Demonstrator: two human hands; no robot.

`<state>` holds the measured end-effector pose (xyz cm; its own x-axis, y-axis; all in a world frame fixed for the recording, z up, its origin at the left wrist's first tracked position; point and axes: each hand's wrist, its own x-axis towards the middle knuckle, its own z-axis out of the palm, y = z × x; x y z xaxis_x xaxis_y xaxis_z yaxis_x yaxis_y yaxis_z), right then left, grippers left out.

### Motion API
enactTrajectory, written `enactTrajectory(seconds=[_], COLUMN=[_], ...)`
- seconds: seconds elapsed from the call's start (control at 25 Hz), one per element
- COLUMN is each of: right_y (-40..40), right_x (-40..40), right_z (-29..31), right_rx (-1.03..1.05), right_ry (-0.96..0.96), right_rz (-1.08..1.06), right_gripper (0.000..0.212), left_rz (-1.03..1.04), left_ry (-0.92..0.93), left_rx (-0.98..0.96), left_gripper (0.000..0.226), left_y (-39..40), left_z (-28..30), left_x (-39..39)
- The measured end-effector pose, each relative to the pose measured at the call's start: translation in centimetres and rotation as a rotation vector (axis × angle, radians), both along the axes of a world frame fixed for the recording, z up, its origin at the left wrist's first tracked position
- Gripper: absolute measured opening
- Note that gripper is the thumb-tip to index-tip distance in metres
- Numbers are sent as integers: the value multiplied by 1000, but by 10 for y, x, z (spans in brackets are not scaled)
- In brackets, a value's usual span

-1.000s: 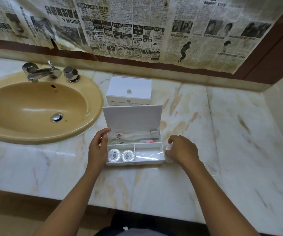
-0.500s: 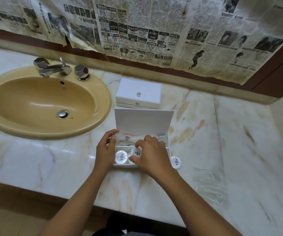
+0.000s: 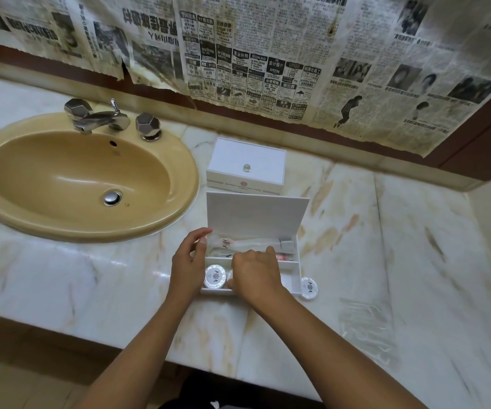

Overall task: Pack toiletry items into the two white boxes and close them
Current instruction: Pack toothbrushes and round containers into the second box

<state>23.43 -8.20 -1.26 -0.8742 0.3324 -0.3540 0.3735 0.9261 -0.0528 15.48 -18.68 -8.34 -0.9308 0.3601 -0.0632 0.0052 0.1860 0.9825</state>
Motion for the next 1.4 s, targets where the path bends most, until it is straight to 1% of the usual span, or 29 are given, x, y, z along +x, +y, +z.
enactTrajectory(seconds=[0.24,0.56,0.68,0.76,0.84,0.92,1.0,1.2,1.28,1.4], right_y=[11,14,23,36,56,78,95,102,97,94], right_x=[5,10,20,31,45,58,70,85,87,89], right_z=[-1,-9,-4,5,11,9,1,-24,-31,-34], right_rx=[14,-73,-163,-150,-111,-81,-89,-191,-201,-207], right_ry=[31,80,202,348,434,394,277,7,-31,-14], right_rz=[-8,-30,-130,-222,-327,-419,-479,-475,-461,-465], right_gripper=[23,18,21,24,23,26,32,40,40,34], left_rz=[0,4,3,-1,-2,-4,-5,-2,4,5], left_ry=[-3,26,40,41,43,51,61,72,74,74], left_rx=[-6,-31,-50,-54,-61,-62,-59,-70,-78,-78], left_gripper=[32,31,28,26,26,25,25,25,25,25], left_y=[0,2,2,2,3,3,3,3,3,3], left_z=[-1,1,0,-1,-1,0,1,0,1,1], left_x=[0,1,1,1,2,3,3,3,3,3])
